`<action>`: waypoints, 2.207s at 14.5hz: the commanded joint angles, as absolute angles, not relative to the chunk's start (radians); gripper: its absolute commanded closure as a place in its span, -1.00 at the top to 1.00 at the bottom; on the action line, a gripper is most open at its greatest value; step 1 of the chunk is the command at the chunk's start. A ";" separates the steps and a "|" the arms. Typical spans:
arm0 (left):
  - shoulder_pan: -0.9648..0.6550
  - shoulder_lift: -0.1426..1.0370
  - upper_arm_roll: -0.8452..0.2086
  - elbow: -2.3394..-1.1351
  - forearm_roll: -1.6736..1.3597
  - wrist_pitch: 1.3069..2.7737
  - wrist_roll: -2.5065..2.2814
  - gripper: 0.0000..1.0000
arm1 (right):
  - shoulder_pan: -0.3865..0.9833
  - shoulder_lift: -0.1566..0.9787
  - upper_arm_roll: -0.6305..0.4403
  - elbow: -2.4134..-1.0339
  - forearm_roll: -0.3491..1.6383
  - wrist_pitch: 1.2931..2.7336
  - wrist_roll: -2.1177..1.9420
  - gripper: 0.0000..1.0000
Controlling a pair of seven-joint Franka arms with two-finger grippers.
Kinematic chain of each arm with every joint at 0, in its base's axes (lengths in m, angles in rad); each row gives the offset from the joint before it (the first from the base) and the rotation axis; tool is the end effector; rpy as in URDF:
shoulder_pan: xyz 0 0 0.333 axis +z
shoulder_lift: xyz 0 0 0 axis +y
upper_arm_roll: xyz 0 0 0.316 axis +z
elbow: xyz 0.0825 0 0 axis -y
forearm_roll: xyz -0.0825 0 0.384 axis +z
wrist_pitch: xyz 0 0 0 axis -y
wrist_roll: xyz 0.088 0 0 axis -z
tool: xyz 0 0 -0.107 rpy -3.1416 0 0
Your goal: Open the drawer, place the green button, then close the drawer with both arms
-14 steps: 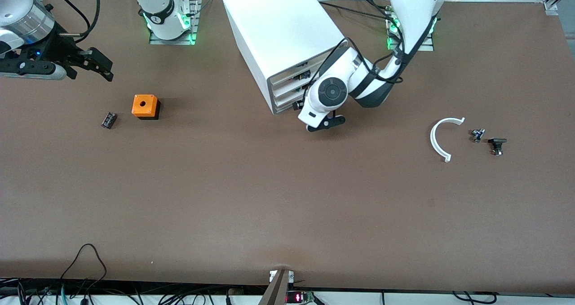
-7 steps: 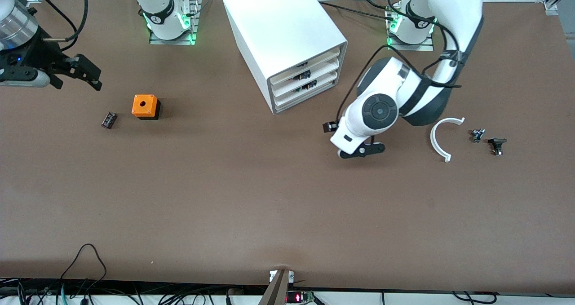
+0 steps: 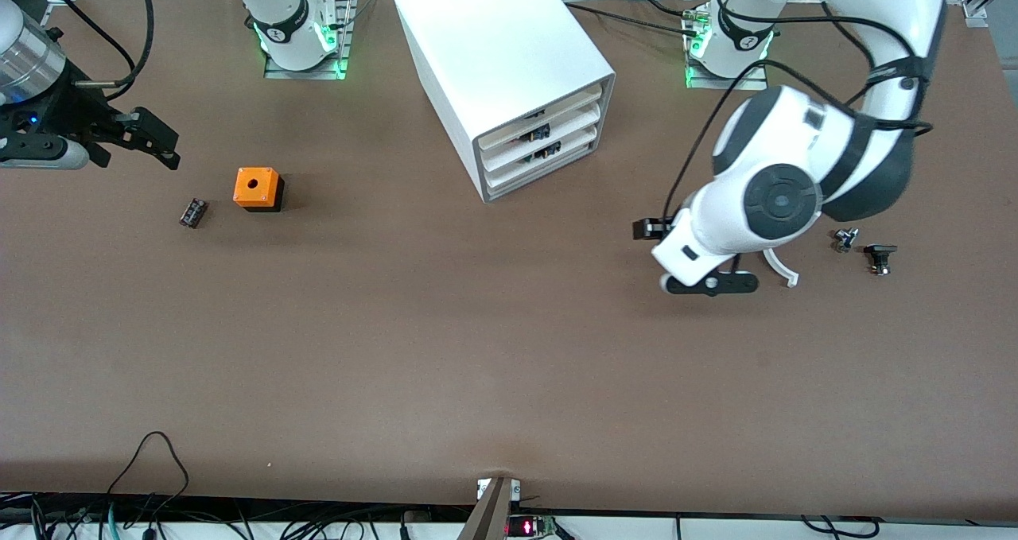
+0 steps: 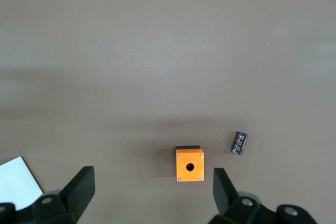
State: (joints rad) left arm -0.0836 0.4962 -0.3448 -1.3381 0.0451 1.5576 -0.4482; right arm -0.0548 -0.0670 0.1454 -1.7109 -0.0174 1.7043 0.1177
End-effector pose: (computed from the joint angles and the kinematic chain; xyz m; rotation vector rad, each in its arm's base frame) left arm 0.6266 -0.2332 0.4389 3.1074 0.0515 -0.4317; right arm 0.5423 0.0501 0.6062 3.1192 -0.0395 0.0970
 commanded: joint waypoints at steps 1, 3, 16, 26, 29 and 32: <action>-0.032 0.457 -0.356 -1.341 0.069 1.525 -0.330 1.00 | -0.067 -0.069 0.161 -1.689 -0.026 1.681 0.103 1.00; -0.015 0.428 -0.350 -1.342 0.066 1.522 -0.247 1.00 | -0.067 -0.075 0.158 -1.689 -0.026 1.669 0.098 1.00; -0.077 0.014 -0.035 -1.715 0.052 1.749 -0.012 1.00 | -0.064 -0.064 0.161 -1.638 -0.021 1.637 0.097 1.00; -0.069 0.031 -0.038 -1.720 0.054 1.695 -0.061 1.00 | -0.066 -0.064 0.160 -1.638 -0.021 1.635 0.095 1.00; -0.064 0.034 -0.037 -1.718 0.052 1.694 -0.061 1.00 | -0.066 -0.064 0.160 -1.638 -0.021 1.635 0.095 1.00; -0.066 0.038 -0.040 -1.717 0.051 1.694 -0.061 1.00 | -0.066 -0.064 0.160 -1.637 -0.023 1.634 0.095 1.00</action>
State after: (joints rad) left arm -0.0625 0.0374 -0.0410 -1.7216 0.0451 1.7048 -0.0609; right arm -0.0547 -0.0719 0.1496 -1.6614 -0.0174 1.6569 0.1080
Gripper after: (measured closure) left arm 0.000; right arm 0.000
